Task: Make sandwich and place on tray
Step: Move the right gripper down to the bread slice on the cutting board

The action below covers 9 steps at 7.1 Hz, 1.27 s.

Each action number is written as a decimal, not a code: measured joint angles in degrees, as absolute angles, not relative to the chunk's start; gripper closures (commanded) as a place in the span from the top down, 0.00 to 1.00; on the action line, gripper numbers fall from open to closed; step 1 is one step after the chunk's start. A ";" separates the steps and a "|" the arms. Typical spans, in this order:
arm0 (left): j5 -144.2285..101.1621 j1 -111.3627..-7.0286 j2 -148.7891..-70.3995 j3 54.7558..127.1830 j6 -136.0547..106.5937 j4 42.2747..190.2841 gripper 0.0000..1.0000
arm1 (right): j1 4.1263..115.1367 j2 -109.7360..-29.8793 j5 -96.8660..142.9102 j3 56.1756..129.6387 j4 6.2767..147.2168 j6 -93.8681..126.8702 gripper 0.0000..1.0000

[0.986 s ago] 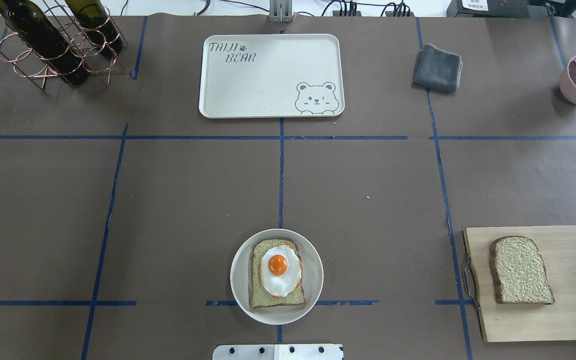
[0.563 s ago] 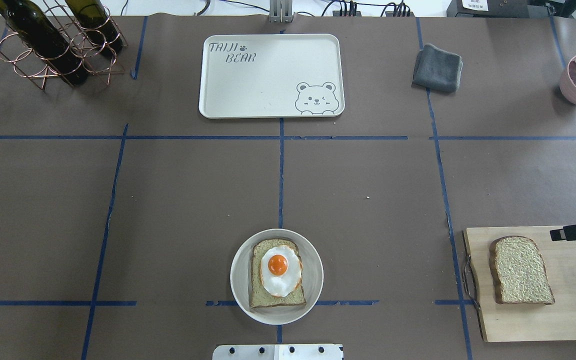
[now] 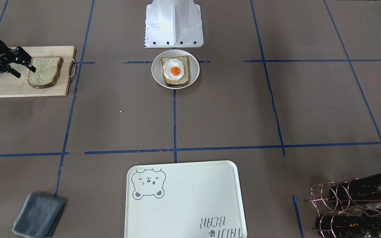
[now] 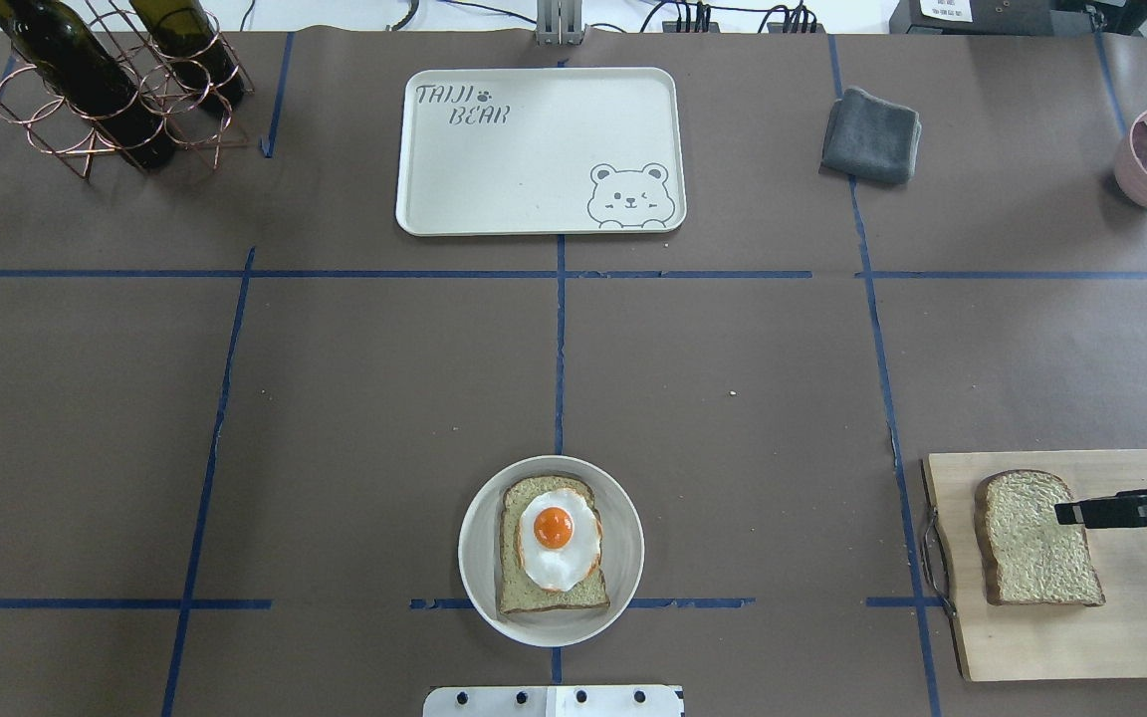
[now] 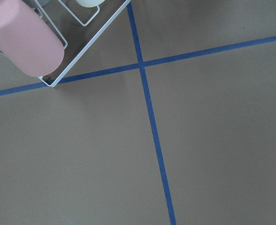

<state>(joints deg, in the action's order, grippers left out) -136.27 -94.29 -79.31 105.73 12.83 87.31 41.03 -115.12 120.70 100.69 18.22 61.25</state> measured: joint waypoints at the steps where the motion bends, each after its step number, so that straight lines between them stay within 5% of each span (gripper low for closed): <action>1: -136.25 -94.25 -79.26 105.70 12.83 87.28 1.00 | 40.26 -115.13 120.63 100.74 18.14 61.32 0.59; 6: -136.27 -94.14 -79.09 105.65 12.83 87.27 1.00 | 38.87 -116.07 119.80 100.65 18.16 61.26 0.46; 9: -136.23 -94.13 -79.10 105.44 12.83 87.28 1.00 | 37.95 -116.10 119.05 100.61 18.19 61.26 0.13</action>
<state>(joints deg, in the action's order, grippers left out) -136.23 -94.13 -79.10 105.44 12.83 87.28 37.95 -116.10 119.05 100.61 18.19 61.26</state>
